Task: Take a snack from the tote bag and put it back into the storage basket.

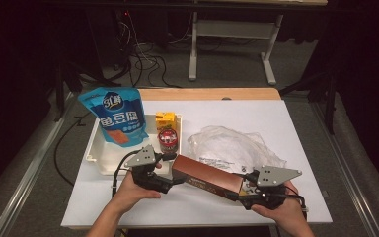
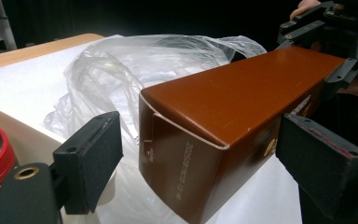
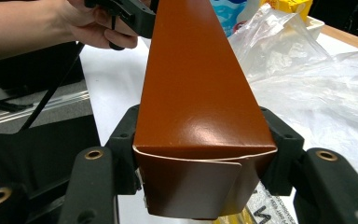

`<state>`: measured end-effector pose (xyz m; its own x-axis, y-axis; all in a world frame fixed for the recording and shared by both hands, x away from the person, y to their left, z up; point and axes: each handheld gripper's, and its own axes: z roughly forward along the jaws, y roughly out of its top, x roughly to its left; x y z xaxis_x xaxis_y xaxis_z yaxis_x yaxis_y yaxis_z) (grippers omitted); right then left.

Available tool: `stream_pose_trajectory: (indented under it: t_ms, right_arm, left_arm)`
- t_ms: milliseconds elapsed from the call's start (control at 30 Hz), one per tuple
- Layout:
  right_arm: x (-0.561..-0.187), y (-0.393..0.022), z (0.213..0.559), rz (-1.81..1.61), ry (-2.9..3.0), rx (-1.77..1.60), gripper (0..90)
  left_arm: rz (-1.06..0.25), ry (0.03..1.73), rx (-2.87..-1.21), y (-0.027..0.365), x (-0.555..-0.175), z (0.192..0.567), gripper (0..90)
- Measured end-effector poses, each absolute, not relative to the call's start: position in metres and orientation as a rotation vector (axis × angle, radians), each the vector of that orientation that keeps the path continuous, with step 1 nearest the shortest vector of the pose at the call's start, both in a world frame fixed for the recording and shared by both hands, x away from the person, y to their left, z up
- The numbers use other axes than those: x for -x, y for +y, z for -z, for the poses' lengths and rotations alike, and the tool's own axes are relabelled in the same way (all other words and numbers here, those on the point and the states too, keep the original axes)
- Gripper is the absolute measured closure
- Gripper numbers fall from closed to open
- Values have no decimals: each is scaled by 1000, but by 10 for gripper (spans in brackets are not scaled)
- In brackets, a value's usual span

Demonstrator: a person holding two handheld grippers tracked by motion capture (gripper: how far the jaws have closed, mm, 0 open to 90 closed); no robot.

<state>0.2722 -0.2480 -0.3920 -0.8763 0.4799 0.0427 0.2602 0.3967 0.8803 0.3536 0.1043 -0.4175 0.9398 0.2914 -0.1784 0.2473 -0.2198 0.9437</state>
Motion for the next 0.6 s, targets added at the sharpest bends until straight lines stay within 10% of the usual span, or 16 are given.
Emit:
stream_pose_trajectory:
  t_ms: [600]
  right_arm:
    - [-274,-249,393,-1532,2478,-605,444]
  left_arm:
    - [23,307,-1844,96,-349,425,166]
